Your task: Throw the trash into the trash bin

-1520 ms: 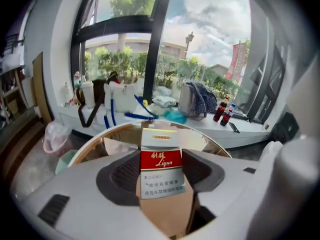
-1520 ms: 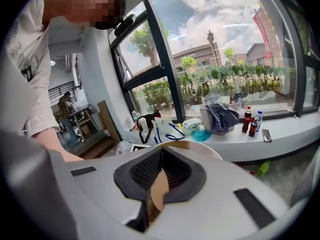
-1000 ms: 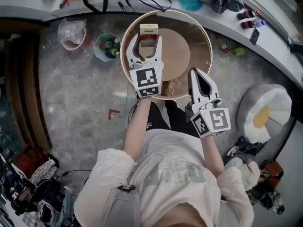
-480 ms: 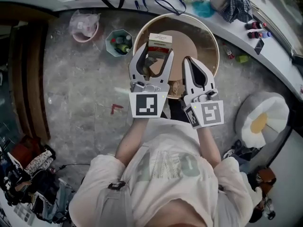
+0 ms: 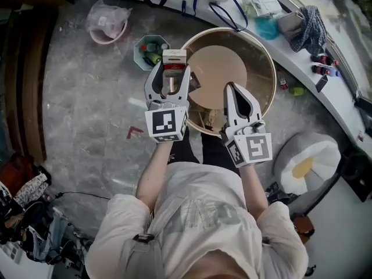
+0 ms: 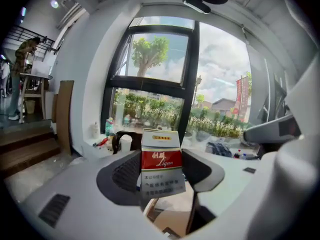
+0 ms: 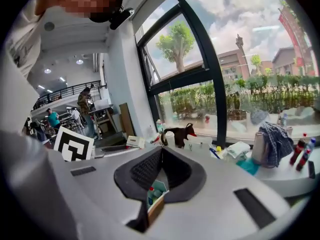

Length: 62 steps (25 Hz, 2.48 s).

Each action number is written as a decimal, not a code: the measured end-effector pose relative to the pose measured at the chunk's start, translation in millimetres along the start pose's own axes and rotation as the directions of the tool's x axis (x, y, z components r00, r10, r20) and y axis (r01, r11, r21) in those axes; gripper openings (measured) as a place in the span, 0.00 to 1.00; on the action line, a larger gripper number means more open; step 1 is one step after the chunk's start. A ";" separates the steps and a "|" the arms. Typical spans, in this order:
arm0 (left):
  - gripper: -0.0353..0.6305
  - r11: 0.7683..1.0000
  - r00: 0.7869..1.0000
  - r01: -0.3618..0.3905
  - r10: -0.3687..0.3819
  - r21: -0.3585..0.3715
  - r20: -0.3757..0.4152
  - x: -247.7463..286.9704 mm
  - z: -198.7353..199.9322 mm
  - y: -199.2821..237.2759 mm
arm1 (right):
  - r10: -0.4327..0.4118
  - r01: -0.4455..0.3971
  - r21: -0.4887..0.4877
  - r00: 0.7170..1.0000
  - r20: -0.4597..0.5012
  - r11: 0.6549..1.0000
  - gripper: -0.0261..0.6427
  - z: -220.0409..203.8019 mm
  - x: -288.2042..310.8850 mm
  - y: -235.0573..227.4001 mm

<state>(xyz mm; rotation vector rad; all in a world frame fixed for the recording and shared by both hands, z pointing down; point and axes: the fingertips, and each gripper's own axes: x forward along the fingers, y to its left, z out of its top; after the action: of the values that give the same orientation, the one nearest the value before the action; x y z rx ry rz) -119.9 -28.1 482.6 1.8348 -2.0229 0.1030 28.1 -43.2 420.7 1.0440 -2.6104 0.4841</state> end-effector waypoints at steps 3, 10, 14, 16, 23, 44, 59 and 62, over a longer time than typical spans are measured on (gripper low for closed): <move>0.45 0.995 0.991 -0.095 0.093 -0.013 -0.094 25.0 -57.7 59.5 | 0.026 -0.027 -0.012 0.996 -0.084 1.000 0.06 -28.1 37.3 3.7; 0.45 0.977 0.920 -0.162 0.098 -0.140 -0.379 88.6 -225.9 168.9 | 0.067 -0.063 0.024 0.970 -0.235 0.998 0.06 -88.2 111.7 25.5; 0.45 0.967 0.862 -0.163 0.043 -0.194 -0.505 113.5 -296.3 192.0 | 0.105 -0.101 0.027 0.946 -0.307 0.994 0.06 -111.4 132.0 42.1; 0.45 0.965 0.841 -0.176 0.044 -0.196 -0.539 121.3 -315.5 201.0 | 0.112 -0.107 0.032 0.937 -0.330 0.994 0.06 -119.1 137.4 47.4; 0.55 0.969 0.833 -0.190 0.075 -0.157 -0.548 133.1 -314.1 208.9 | 0.129 -0.122 0.043 0.930 -0.344 0.992 0.06 -119.9 157.2 55.2; 0.07 0.981 0.958 -0.192 0.185 -0.011 -0.217 60.8 -103.8 157.4 | 0.195 -0.198 -0.024 0.976 -0.100 0.980 0.06 -27.0 117.7 91.0; 0.07 0.974 0.956 -0.055 -0.013 0.220 0.294 -87.8 196.9 -40.0 | 0.188 -0.152 -0.144 0.940 0.284 0.978 0.06 123.6 -41.2 73.2; 0.07 0.970 0.927 0.010 -0.100 0.243 0.361 -114.2 230.0 -87.4 | 0.166 -0.123 -0.141 0.921 0.353 0.982 0.06 145.8 -89.1 66.3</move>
<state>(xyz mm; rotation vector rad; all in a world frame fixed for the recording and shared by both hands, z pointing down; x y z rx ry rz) -85.7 -6.2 214.4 2.1979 -2.2908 -0.0235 23.2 -3.4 241.9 0.9857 -3.0156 0.1749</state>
